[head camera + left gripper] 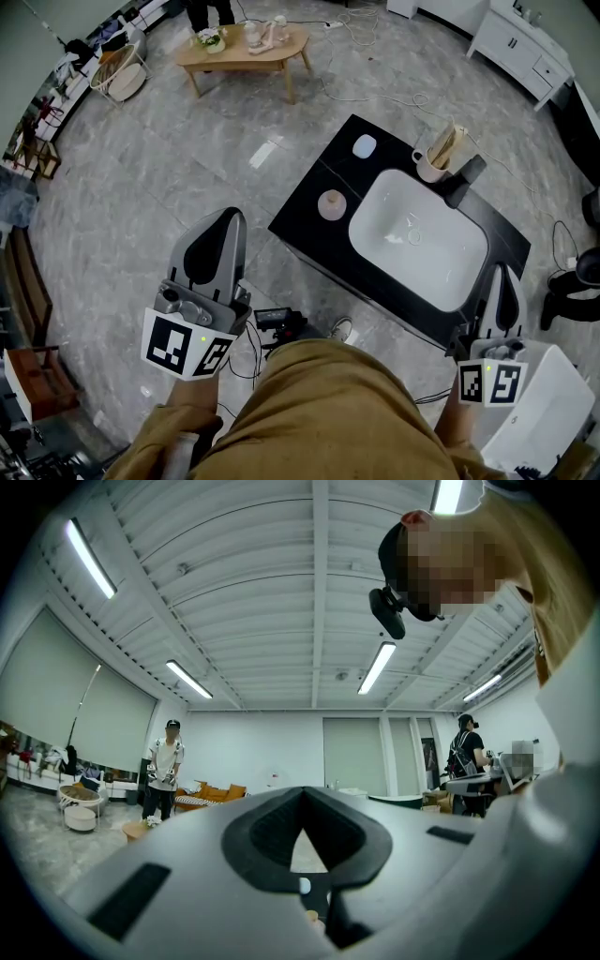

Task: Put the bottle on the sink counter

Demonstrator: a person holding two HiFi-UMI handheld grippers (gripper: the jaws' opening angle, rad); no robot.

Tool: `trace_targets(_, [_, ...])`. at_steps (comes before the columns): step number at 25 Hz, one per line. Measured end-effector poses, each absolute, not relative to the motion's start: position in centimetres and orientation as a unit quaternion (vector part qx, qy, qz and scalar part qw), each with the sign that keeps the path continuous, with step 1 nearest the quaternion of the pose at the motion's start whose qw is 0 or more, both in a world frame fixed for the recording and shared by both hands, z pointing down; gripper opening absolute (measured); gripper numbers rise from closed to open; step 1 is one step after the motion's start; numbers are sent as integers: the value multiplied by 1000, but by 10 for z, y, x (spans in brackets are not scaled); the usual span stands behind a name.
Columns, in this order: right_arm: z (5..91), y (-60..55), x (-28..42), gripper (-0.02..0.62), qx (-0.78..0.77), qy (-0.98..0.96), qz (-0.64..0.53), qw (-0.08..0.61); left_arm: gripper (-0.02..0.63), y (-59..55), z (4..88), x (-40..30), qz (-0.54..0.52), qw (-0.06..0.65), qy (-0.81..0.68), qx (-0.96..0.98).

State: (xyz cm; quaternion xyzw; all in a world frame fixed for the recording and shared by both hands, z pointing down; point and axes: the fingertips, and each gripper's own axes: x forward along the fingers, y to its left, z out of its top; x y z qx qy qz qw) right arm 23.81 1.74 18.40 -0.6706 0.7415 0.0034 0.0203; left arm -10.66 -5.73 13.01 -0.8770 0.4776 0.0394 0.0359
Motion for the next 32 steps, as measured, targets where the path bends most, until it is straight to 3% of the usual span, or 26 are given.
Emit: trace_targets(32, [188, 26, 236, 3, -665, 747, 4, 14, 2, -49, 132, -103, 37, 37, 476, -878])
